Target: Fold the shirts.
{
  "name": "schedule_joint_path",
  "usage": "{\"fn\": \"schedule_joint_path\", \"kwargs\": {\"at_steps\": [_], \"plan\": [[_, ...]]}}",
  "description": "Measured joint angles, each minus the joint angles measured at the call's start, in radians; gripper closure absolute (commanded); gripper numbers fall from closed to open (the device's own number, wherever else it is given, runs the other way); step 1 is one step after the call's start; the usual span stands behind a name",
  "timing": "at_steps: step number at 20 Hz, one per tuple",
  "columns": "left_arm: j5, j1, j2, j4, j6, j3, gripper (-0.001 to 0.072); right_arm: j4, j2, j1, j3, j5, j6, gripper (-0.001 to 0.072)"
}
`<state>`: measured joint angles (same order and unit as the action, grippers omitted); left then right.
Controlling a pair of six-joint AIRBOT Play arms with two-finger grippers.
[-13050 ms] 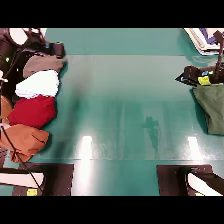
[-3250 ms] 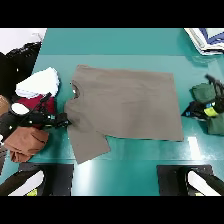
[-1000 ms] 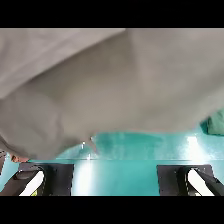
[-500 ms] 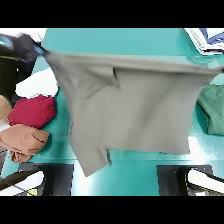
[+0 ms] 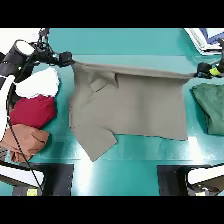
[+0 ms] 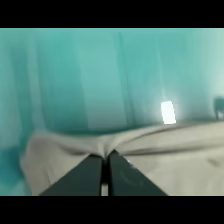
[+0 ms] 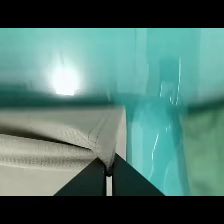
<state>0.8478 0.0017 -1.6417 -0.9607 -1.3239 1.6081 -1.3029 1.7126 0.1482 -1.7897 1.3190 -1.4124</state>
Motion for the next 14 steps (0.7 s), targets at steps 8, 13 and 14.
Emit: {"fn": "schedule_joint_path", "kwargs": {"at_steps": [8, 13, 14], "plan": [[0.2, 0.038, -0.027, -0.055, 0.02, -0.042, 0.0681, -0.004, -0.037, -0.016, 0.123, 0.003, 0.0, 0.0695], [0.256, 0.041, -0.028, -0.082, 0.018, -0.158, 0.0673, -0.003, -0.09, -0.023, 0.343, -0.045, 0.0, 0.0694], [0.266, 0.041, -0.028, -0.085, 0.016, -0.17, 0.0414, 0.001, -0.093, -0.024, 0.369, -0.047, 0.0, 0.0693]]}}
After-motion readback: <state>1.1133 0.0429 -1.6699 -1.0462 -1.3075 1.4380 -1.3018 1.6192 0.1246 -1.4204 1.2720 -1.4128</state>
